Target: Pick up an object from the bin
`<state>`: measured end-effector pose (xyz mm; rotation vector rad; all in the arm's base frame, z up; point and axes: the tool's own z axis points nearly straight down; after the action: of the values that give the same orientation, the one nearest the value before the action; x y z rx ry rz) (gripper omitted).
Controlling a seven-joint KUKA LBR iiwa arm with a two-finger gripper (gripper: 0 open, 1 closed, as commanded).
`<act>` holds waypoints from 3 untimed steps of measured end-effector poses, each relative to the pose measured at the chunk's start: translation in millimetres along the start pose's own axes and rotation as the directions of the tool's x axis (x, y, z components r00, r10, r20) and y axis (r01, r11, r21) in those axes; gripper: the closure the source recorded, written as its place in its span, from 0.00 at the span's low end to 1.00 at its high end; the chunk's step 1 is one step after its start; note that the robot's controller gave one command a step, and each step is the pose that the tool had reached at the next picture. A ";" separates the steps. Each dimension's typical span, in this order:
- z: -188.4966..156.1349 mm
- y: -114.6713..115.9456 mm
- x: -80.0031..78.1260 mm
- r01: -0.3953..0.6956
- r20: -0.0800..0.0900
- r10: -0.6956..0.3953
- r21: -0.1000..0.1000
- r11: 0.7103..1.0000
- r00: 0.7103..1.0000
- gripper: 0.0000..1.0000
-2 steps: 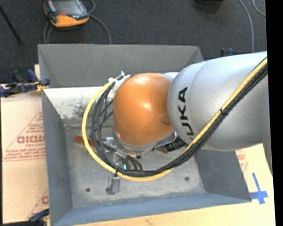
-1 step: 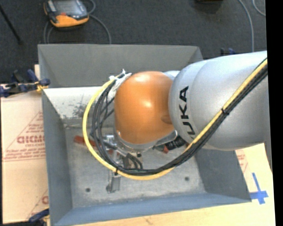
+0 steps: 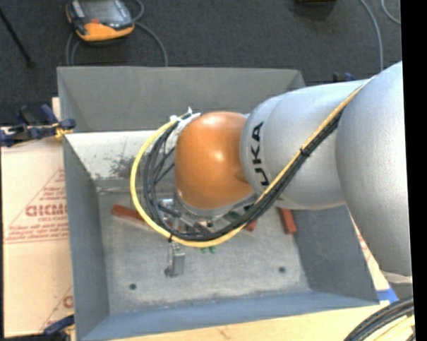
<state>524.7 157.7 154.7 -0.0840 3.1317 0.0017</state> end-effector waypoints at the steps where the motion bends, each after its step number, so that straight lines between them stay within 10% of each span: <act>1: 22.5 -8.9 -14.3 0.023 -0.013 -0.023 0.002 1.000 1.000 0.00; 3: 86.3 -13.0 -94.8 -0.001 -0.003 0.001 0.001 1.000 1.000 0.00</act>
Offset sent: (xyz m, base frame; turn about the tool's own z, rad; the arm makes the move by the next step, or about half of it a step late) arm 0.0687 -0.0119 -0.0471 0.0312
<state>620.9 149.9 69.2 -0.0818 3.1343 0.0003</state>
